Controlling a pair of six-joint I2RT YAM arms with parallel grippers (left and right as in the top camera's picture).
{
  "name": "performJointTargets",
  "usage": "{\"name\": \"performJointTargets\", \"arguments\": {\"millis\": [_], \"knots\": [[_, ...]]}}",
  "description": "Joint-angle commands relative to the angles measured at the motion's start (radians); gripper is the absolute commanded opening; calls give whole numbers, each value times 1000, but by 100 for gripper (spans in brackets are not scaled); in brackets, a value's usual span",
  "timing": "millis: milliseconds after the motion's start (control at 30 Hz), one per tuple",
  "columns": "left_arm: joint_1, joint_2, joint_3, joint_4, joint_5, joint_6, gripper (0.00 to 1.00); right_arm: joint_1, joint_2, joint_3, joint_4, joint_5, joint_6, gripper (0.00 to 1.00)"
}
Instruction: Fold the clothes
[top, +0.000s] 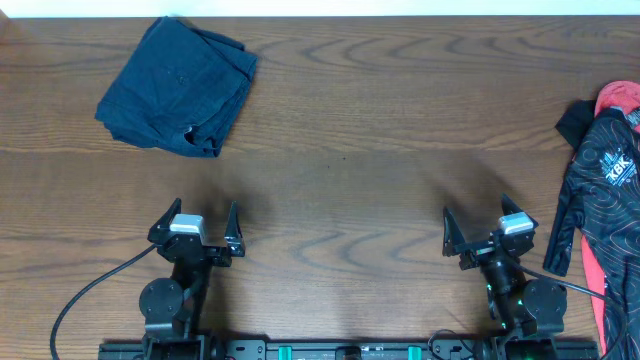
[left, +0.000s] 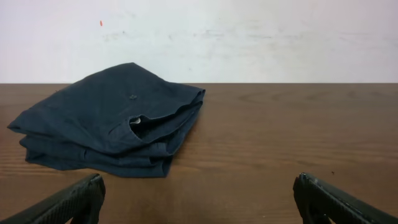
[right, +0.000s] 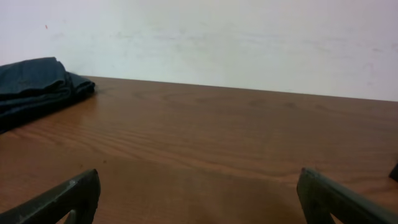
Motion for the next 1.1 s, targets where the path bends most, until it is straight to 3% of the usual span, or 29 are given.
{"name": "performJointTargets", "arguments": {"millis": [0, 800, 1067], "knots": [[-4, -6, -19, -29, -1, -12, 98, -12, -5, -1, -3, -11, -4, 99], [-4, -6, -19, -29, -1, -12, 98, -12, -5, -1, 19, -14, -4, 99], [-4, -6, -19, -29, -1, -13, 98, -12, -5, -1, 58, -202, -4, 99]]}}
